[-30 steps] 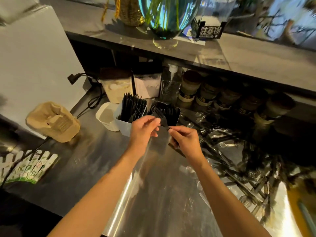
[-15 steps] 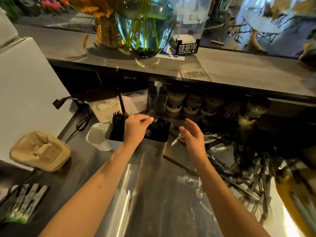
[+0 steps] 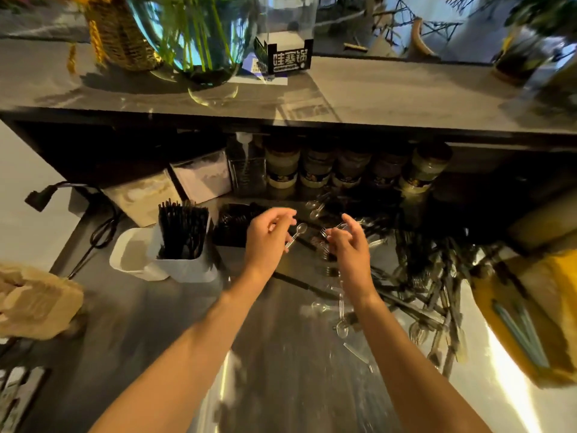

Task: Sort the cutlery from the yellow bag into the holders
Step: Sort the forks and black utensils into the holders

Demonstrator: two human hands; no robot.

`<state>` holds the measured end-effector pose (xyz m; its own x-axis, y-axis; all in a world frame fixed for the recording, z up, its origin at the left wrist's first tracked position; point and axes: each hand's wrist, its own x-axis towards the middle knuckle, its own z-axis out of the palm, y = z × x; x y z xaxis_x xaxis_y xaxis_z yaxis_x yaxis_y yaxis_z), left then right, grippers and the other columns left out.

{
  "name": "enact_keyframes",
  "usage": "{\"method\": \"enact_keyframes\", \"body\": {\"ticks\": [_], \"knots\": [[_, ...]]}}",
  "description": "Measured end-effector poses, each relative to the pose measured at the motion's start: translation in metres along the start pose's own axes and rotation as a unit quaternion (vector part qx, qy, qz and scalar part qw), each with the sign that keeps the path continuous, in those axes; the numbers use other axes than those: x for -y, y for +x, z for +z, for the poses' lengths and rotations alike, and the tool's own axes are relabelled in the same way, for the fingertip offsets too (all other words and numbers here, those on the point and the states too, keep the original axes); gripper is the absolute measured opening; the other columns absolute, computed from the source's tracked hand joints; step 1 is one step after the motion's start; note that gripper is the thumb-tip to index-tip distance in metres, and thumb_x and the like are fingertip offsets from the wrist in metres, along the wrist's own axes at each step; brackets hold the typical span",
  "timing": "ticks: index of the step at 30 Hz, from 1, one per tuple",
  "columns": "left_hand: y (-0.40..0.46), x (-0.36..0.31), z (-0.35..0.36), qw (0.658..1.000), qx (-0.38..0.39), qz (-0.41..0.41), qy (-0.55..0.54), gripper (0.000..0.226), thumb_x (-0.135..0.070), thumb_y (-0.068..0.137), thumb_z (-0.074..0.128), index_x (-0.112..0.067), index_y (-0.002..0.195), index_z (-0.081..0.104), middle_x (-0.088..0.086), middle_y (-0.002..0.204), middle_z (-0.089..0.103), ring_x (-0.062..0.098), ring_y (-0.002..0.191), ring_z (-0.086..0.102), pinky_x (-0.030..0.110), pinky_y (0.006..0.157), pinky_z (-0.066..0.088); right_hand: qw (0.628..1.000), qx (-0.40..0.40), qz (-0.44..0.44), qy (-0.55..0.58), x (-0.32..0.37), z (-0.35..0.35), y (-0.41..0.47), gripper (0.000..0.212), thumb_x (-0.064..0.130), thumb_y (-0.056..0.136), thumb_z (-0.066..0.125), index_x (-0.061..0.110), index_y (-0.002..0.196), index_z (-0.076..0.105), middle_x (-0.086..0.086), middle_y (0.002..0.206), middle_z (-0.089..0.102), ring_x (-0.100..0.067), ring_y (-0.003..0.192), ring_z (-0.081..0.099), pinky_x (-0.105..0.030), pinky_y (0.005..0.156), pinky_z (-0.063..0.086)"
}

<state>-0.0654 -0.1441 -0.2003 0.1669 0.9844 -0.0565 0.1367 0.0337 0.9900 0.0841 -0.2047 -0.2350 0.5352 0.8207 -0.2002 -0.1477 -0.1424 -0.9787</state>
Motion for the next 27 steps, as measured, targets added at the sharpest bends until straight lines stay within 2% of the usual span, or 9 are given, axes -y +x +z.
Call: {"method": "enact_keyframes", "body": {"ticks": [2,4,8,11,14,17,21,25,27], "knots": [[-0.008,0.013,0.032,0.998,0.045,-0.046,-0.007,0.016,-0.016,0.099,0.056,-0.022,0.096,0.070,0.002,0.087,0.070,0.012,0.065,0.062,0.027,0.052,0.050,0.999,-0.016,-0.009,-0.040,-0.008,-0.026,0.005,0.050,0.025,0.100,0.059,0.025,0.147,0.042,-0.005,0.104,0.070,-0.007,0.101,0.066,-0.031,0.100,0.048],[-0.018,0.032,0.061,0.993,0.075,-0.090,-0.004,0.015,-0.018,0.099,0.057,-0.024,0.093,0.068,0.000,0.085,0.070,0.014,0.069,0.064,0.028,0.058,0.052,0.995,-0.036,-0.010,-0.092,-0.017,-0.057,0.013,0.049,0.027,0.099,0.059,0.027,0.145,0.043,0.001,0.116,0.067,-0.008,0.110,0.063,-0.034,0.103,0.048],[-0.038,0.070,0.107,0.983,0.091,-0.154,0.027,0.012,-0.032,0.096,0.059,-0.030,0.090,0.069,-0.004,0.087,0.072,0.010,0.080,0.068,0.031,0.073,0.054,0.972,-0.108,0.013,-0.206,-0.043,-0.129,0.025,0.054,0.037,0.097,0.060,0.027,0.148,0.043,0.001,0.145,0.052,-0.014,0.130,0.050,-0.039,0.110,0.043],[-0.052,0.087,0.141,0.975,0.072,-0.207,0.030,0.028,-0.029,0.101,0.051,-0.009,0.096,0.071,0.004,0.083,0.071,0.010,0.064,0.064,0.021,0.057,0.049,0.952,-0.164,0.048,-0.254,-0.063,-0.183,0.029,0.069,0.038,0.096,0.064,0.017,0.154,0.034,-0.007,0.155,0.041,-0.023,0.142,0.039,-0.042,0.117,0.035],[-0.061,0.089,0.176,0.951,0.050,-0.306,0.014,0.049,-0.035,0.104,0.044,0.005,0.087,0.068,0.013,0.073,0.069,0.021,0.054,0.062,0.026,0.050,0.047,0.922,-0.217,0.104,-0.303,-0.079,-0.224,0.044,0.092,0.041,0.085,0.077,0.006,0.155,0.027,-0.017,0.155,0.038,-0.032,0.144,0.036,-0.046,0.119,0.032],[-0.070,0.093,0.207,0.900,0.044,-0.431,-0.054,0.059,-0.048,0.103,0.040,0.005,0.098,0.066,0.020,0.089,0.072,0.029,0.065,0.068,0.032,0.054,0.054,0.911,-0.210,0.137,-0.327,-0.086,-0.250,0.066,0.102,0.046,0.077,0.081,0.000,0.153,0.029,-0.022,0.151,0.042,-0.037,0.142,0.038,-0.047,0.118,0.032],[-0.071,0.098,0.239,0.871,0.020,-0.480,-0.101,0.066,-0.055,0.100,0.041,0.004,0.127,0.054,0.021,0.110,0.066,0.031,0.086,0.067,0.040,0.067,0.057,0.897,-0.171,0.148,-0.380,-0.082,-0.262,0.095,0.111,0.058,0.080,0.076,0.001,0.157,0.019,-0.019,0.161,0.028,-0.033,0.149,0.025,-0.041,0.121,0.022],[-0.058,0.093,0.256,0.878,-0.031,-0.459,-0.135,0.059,-0.050,0.101,0.045,-0.004,0.139,0.047,0.017,0.116,0.060,0.027,0.093,0.062,0.039,0.070,0.055,0.857,-0.130,0.191,-0.462,-0.075,-0.260,0.121,0.114,0.073,0.079,0.065,0.011,0.159,0.013,-0.017,0.160,0.023,-0.036,0.147,0.022,-0.045,0.119,0.020],[-0.052,0.094,0.262,0.888,-0.053,-0.432,-0.147,0.054,-0.046,0.100,0.048,-0.007,0.139,0.048,0.013,0.124,0.058,0.026,0.104,0.061,0.039,0.081,0.054,0.831,-0.105,0.207,-0.506,-0.072,-0.256,0.126,0.111,0.076,0.077,0.063,0.015,0.159,0.018,-0.016,0.158,0.025,-0.037,0.145,0.024,-0.048,0.117,0.023]]}}
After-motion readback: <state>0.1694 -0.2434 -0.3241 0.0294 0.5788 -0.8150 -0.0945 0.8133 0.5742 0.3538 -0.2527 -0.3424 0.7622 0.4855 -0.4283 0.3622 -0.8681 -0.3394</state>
